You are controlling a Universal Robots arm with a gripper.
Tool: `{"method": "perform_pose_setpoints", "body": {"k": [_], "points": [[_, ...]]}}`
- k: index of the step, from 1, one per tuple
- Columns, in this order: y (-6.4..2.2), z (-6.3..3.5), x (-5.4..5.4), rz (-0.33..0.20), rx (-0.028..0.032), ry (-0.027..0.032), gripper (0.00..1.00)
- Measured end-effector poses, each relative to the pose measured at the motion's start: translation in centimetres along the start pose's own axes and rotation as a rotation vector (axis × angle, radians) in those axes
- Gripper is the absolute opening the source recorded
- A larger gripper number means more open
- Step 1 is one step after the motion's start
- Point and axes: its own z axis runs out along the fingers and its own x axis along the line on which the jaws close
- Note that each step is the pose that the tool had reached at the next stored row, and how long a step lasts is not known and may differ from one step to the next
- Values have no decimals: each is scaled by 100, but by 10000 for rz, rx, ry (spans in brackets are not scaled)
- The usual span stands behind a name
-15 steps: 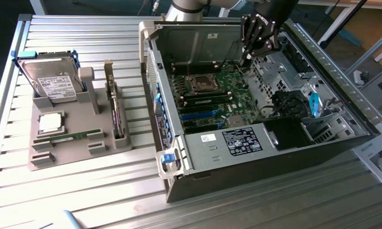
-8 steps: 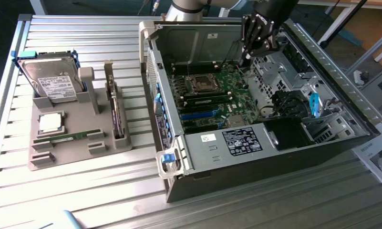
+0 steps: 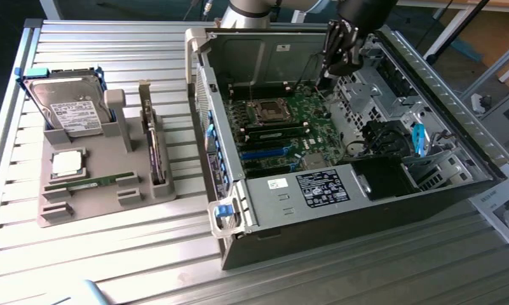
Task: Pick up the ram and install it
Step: 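Press down the ram until it locks into place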
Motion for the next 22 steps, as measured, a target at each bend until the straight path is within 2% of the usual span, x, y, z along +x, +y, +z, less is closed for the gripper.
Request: {"method": "perform_pose_setpoints", "body": {"k": [4,9,13,17,19,22], "points": [[0,7,0,1416,-93,-67,11],[-1,11,-1,2595,-172,-127,11],[-1,16,-1,4040,-270,-205,11],[-1,18,-1,4829,-325,-251,11],[-1,20,-1,5444,-367,-288,11],[-3,37,-2,6108,-378,-345,11]]}}
